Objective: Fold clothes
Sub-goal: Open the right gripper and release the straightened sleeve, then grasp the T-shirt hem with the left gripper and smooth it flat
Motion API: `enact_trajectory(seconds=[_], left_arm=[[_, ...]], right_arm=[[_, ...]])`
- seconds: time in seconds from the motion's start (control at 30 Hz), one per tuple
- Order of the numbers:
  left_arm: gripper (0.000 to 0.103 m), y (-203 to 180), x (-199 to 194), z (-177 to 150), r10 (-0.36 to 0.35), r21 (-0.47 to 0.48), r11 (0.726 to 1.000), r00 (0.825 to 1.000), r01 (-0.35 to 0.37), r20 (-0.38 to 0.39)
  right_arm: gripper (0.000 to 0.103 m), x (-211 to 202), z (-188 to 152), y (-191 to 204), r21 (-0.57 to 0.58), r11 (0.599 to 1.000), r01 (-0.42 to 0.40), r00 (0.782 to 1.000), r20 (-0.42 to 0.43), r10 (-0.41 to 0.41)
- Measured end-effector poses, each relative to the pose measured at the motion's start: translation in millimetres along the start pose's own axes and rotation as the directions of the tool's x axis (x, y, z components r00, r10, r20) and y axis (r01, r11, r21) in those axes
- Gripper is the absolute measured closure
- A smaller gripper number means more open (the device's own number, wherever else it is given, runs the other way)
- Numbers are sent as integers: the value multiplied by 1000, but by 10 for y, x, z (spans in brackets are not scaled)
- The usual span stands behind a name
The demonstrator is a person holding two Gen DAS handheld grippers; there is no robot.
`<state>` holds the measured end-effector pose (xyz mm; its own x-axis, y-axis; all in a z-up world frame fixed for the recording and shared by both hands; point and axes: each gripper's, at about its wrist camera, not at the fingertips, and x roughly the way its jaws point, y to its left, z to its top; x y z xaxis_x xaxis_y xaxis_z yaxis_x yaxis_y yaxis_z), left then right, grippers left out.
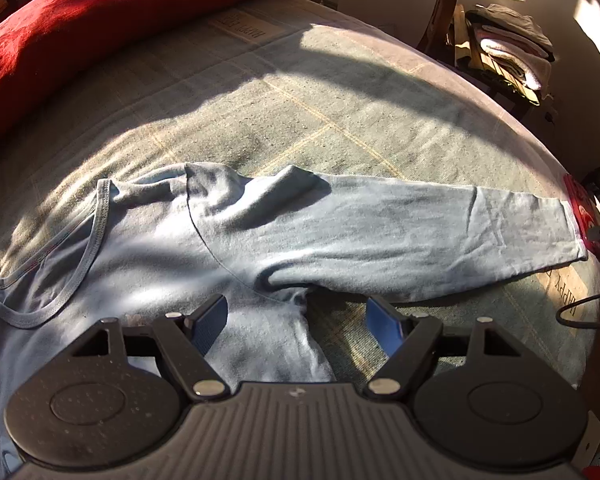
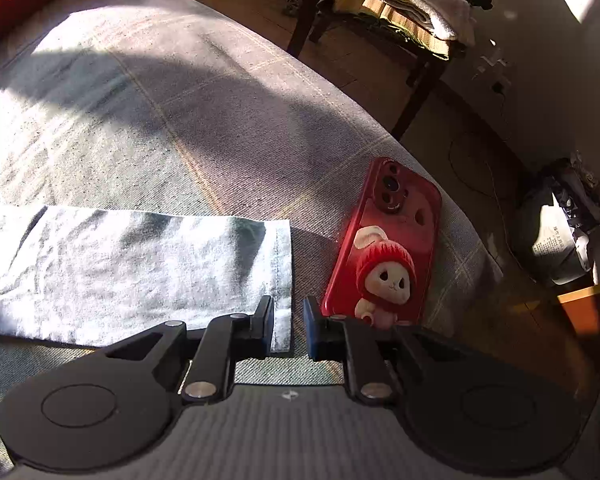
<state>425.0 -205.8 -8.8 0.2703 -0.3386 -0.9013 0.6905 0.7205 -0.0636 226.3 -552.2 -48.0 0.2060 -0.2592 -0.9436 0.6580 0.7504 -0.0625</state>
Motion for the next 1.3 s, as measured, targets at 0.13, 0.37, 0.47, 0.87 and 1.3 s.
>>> enact_trajectory(seconds=[0.13, 0.37, 0.47, 0.87, 1.3], left_arm=[[26, 85, 87, 168, -21, 12, 1000, 1000, 21, 3], [26, 401, 579, 570, -208, -144, 968, 978, 204, -15], [26, 518, 863, 669, -250, -195, 952, 967, 237, -42], [26, 715, 976, 1177, -179, -224, 958, 984, 179, 23], [15, 859, 1176, 851, -222, -279, 940, 972, 195, -71]], right_arm=[[76, -118, 89, 473, -108, 973, -206, 976, 43, 211], [74, 96, 150, 1499, -346, 851, -396, 909, -16, 416], [65, 167, 59, 1764, -412, 817, -404, 905, -49, 423], [49, 103, 0, 1895, -407, 816, -411, 899, -33, 436], [49, 203, -88, 2355, -467, 729, -501, 841, -64, 538]])
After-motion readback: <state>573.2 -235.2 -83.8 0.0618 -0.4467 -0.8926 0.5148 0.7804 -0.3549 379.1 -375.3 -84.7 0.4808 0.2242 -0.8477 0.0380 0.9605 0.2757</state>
